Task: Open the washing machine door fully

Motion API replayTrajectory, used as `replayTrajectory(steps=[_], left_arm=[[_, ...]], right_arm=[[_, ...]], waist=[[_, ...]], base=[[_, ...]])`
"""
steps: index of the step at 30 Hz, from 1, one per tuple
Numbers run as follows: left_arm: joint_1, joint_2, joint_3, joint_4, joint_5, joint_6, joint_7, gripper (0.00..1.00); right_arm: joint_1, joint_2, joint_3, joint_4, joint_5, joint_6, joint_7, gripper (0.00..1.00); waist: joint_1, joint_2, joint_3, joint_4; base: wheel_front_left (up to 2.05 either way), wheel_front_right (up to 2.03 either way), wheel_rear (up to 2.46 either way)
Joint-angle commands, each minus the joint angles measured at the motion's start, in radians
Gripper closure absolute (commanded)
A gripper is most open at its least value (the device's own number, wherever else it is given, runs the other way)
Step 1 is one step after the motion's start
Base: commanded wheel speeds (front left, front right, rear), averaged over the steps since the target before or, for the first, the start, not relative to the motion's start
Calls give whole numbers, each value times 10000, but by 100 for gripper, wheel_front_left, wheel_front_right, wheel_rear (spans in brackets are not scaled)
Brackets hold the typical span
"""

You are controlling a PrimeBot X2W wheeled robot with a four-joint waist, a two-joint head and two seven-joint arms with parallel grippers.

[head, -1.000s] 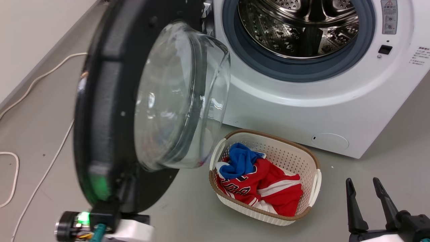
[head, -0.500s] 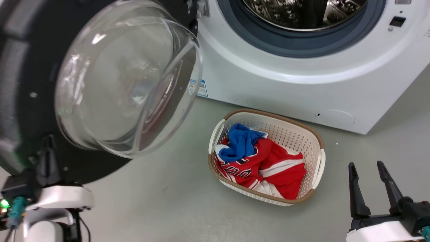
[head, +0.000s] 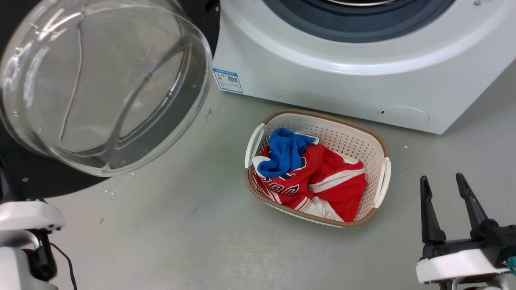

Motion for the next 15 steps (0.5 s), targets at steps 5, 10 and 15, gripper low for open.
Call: replayTrajectory(steps=[5,10,15], left_arm=[[-766,304,488,821,24,-155,26,100],[-1182,504,929,1348,66,-268,26,100],[-1268,479,1099,1398,310,-344,24,100]], right_arm=[[-311,19,93,41,-46,-2,-21,0],[-432,19,66,54,2,-2,-21,0],[-361,19,18,73,61,-2,-21,0]], waist=[[-1,0,209,-195],[-1,0,285,-386],[-1,0,226,-504]], base=[[0,0,0],[0,0,0],[0,0,0]])
